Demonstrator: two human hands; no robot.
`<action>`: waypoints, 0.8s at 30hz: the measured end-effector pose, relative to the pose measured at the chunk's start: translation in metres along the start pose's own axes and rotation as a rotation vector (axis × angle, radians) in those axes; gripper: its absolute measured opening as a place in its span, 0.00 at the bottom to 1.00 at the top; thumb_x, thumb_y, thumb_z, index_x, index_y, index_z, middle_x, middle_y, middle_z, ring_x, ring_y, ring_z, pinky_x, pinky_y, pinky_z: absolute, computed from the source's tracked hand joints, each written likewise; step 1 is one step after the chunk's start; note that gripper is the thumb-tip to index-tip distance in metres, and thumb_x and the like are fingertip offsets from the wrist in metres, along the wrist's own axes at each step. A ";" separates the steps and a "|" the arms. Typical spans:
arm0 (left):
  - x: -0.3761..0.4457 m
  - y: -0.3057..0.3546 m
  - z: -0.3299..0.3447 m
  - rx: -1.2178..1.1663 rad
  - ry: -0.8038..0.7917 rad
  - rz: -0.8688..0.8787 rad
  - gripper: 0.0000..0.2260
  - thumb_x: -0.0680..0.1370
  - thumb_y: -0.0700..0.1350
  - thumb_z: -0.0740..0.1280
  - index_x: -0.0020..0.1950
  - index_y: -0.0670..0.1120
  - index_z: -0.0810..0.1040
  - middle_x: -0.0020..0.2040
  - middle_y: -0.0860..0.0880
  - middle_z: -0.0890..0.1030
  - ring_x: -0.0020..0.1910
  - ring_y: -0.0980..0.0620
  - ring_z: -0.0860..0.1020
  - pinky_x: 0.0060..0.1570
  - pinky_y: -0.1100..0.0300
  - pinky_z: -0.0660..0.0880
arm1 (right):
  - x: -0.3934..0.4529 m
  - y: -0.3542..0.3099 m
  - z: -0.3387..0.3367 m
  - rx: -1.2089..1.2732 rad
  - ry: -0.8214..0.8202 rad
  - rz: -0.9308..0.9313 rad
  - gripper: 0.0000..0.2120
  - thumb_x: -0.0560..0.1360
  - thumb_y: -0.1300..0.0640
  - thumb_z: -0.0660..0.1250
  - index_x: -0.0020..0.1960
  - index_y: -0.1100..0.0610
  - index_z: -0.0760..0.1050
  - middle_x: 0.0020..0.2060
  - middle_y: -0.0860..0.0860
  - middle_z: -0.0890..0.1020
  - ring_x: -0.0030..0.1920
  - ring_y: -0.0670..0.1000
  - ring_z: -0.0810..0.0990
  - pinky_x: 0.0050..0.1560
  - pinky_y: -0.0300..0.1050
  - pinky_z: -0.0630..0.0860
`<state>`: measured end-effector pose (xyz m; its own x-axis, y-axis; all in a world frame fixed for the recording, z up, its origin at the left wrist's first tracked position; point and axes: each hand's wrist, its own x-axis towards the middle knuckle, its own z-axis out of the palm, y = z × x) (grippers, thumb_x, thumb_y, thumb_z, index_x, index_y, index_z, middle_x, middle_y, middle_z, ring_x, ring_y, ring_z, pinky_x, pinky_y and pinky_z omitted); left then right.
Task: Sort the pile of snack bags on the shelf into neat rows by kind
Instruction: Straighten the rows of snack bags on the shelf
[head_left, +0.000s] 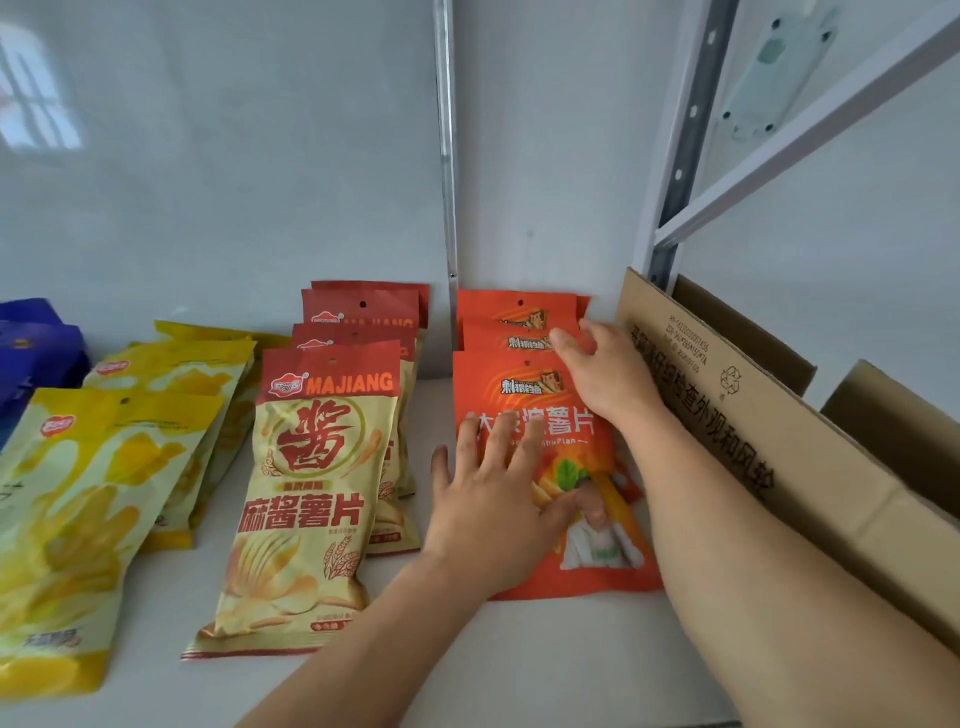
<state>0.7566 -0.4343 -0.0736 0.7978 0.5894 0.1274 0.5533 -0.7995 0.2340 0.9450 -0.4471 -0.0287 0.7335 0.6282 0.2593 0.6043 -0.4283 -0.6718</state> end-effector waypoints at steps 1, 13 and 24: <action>0.000 0.001 0.000 -0.025 0.021 -0.010 0.38 0.77 0.73 0.47 0.81 0.57 0.43 0.82 0.53 0.44 0.80 0.45 0.37 0.76 0.38 0.41 | -0.010 0.000 -0.005 0.076 0.003 0.027 0.34 0.78 0.33 0.57 0.74 0.55 0.66 0.69 0.54 0.73 0.67 0.55 0.74 0.59 0.45 0.70; 0.002 0.004 0.003 -0.612 0.153 -0.319 0.43 0.77 0.65 0.65 0.82 0.49 0.45 0.82 0.50 0.44 0.79 0.43 0.58 0.72 0.48 0.63 | -0.083 0.022 -0.003 0.358 -0.114 0.153 0.23 0.79 0.41 0.62 0.69 0.53 0.69 0.57 0.49 0.79 0.52 0.49 0.76 0.52 0.41 0.67; 0.008 0.010 0.012 -0.590 0.196 -0.308 0.42 0.78 0.63 0.65 0.82 0.47 0.47 0.81 0.49 0.48 0.78 0.44 0.59 0.72 0.51 0.63 | -0.080 0.034 0.010 0.286 -0.115 0.131 0.21 0.80 0.41 0.61 0.67 0.51 0.69 0.55 0.49 0.82 0.50 0.51 0.81 0.43 0.42 0.72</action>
<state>0.7717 -0.4387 -0.0816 0.5367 0.8338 0.1296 0.4807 -0.4283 0.7651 0.9037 -0.5053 -0.0787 0.7494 0.6561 0.0889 0.3838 -0.3211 -0.8658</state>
